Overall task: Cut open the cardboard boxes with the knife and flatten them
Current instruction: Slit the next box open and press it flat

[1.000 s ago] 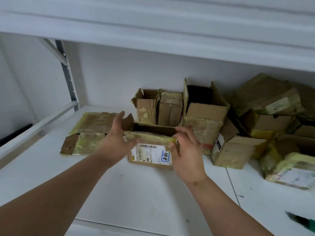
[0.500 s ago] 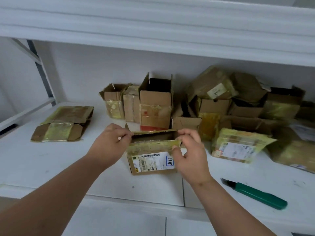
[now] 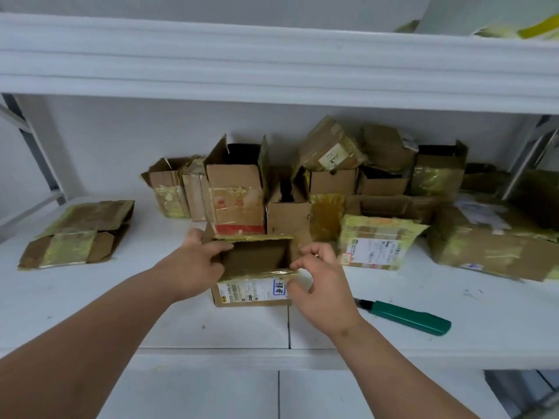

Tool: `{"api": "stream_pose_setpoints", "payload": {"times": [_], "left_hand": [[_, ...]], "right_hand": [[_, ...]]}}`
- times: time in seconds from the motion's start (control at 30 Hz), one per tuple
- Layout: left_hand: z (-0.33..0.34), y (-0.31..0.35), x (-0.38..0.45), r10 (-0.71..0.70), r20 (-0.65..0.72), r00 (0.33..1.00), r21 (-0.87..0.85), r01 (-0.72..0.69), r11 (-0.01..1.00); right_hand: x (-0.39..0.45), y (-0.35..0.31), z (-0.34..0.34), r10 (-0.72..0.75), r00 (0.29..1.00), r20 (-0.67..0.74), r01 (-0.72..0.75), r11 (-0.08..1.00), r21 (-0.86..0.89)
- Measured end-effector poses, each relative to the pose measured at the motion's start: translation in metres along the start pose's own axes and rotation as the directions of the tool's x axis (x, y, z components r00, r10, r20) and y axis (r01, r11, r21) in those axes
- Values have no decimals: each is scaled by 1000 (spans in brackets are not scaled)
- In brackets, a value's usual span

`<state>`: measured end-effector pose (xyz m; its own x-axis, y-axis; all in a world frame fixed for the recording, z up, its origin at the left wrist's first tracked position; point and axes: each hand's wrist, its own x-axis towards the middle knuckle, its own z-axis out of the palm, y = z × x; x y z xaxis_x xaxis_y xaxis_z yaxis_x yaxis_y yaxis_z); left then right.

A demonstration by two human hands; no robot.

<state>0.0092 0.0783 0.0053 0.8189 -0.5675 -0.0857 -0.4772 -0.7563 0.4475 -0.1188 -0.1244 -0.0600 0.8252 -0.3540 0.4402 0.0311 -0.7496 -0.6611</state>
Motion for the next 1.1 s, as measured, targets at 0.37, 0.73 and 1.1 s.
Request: {"api": "stream_pose_setpoints", "payload": {"times": [0.37,0.73,1.1], "left_hand": [[-14,0,25,-72,134,988,-160,94,983],[-32,20,17,-113,183,977,-512,193,837],[22,-1,17,-81,-148,986,-34,77,996]], "right_hand": [[11,-3,24,273,956,110,-292,924,248],[19,-14,6,414,910,-9,-401,887,229],[10,-11,9,496,819,289,-559,803,206]]}}
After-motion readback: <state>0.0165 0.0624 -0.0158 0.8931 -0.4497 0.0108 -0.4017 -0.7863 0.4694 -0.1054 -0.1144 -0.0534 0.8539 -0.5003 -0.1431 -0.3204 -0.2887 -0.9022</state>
